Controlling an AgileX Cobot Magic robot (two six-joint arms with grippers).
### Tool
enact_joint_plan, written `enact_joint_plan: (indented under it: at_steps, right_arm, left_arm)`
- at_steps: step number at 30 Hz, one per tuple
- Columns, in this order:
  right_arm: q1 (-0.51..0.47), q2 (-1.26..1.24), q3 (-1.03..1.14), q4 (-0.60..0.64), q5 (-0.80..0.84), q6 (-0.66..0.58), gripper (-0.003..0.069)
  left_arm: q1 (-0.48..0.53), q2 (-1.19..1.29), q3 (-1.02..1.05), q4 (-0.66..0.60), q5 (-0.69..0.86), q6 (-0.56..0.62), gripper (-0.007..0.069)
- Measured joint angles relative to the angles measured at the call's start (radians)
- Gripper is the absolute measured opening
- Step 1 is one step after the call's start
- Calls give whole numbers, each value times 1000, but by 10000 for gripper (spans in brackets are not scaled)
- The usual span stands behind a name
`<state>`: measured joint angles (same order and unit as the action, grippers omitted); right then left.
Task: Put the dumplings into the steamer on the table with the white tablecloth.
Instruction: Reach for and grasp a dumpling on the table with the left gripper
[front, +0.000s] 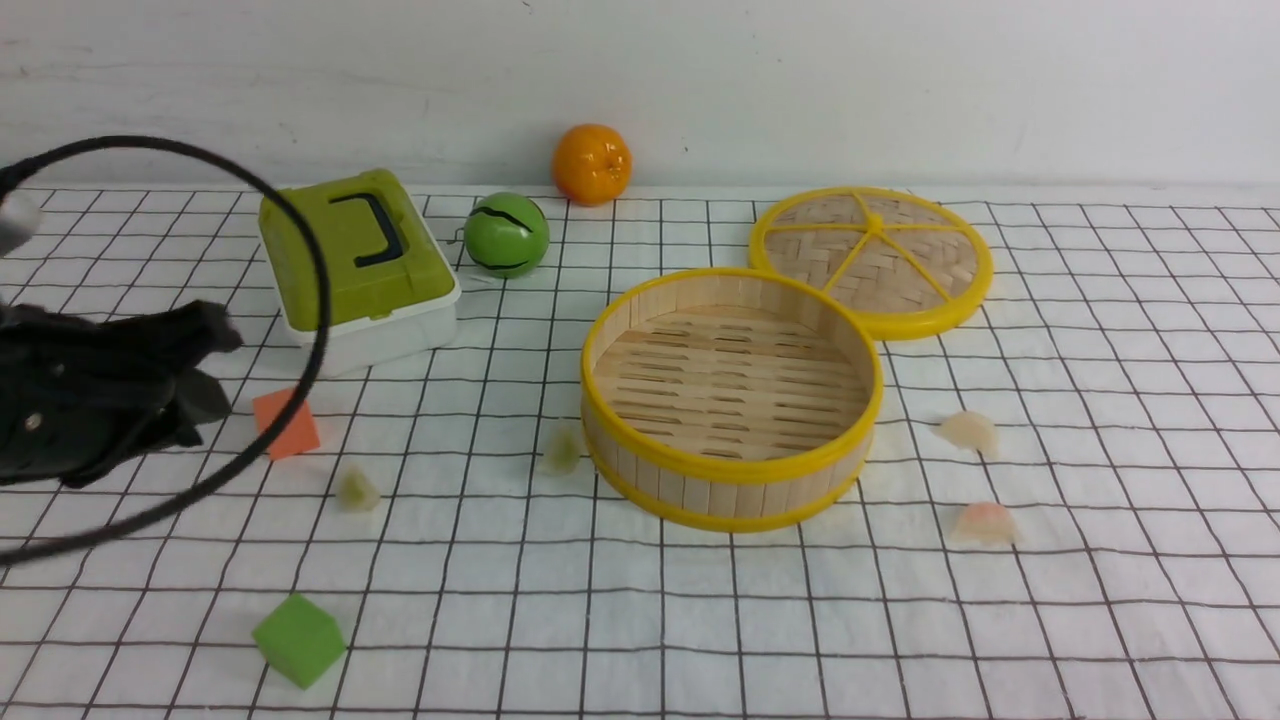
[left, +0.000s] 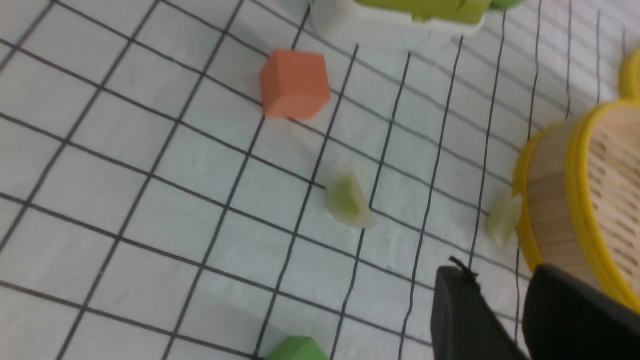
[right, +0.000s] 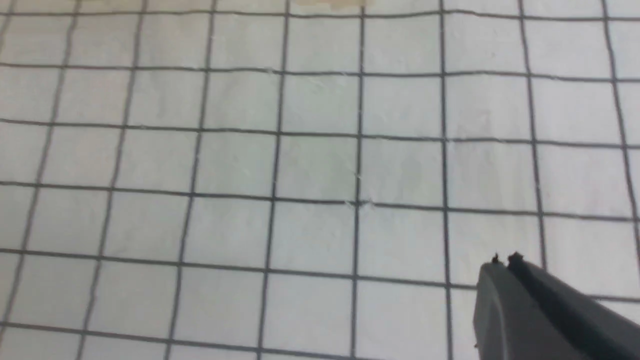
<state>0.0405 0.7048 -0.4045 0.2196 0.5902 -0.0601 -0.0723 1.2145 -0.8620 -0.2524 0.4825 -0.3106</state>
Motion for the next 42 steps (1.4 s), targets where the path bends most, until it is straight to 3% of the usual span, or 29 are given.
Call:
enact_joint_plan:
  at_steps: [6, 10, 13, 15, 16, 17, 21, 27, 34, 38, 39, 42]
  right_arm:
    - [0, 2, 0, 170, -71, -186, -4]
    - [0, 2, 0, 205, -77, -227, -4]
    - [0, 2, 0, 205, -77, -233, -4]
    - [0, 2, 0, 204, -77, -239, -4]
    - [0, 2, 0, 204, -77, -239, -4]
    - [0, 2, 0, 203, -79, -239, -4]
    - [0, 2, 0, 201, -84, -240, -4]
    - [0, 2, 0, 201, -84, -240, -4]
    - [0, 2, 0, 200, -84, -240, -4]
    - [0, 2, 0, 200, -85, -240, -2]
    - [0, 2, 0, 200, -85, -240, -1]
    - [0, 2, 0, 200, -85, -240, 0]
  left_arm:
    - [-22, 350, -328, -309, 350, 343, -3]
    - [-113, 537, -521, -299, 453, 404, 5]
    - [-171, 617, -629, -202, 479, 393, 51]
    - [-248, 708, -739, -41, 491, 348, 145]
    - [-248, 708, -746, -29, 491, 348, 153]
    - [-294, 768, -809, 84, 479, 327, 245]
    - [-354, 848, -869, 227, 416, 317, 385]
    - [-377, 937, -877, 318, 350, 298, 451]
    - [-376, 987, -877, 335, 335, 259, 405]
    - [-376, 1001, -883, 332, 327, 230, 291]
    - [-376, 1002, -884, 333, 326, 211, 211]
    - [-376, 1002, -885, 340, 326, 186, 190]
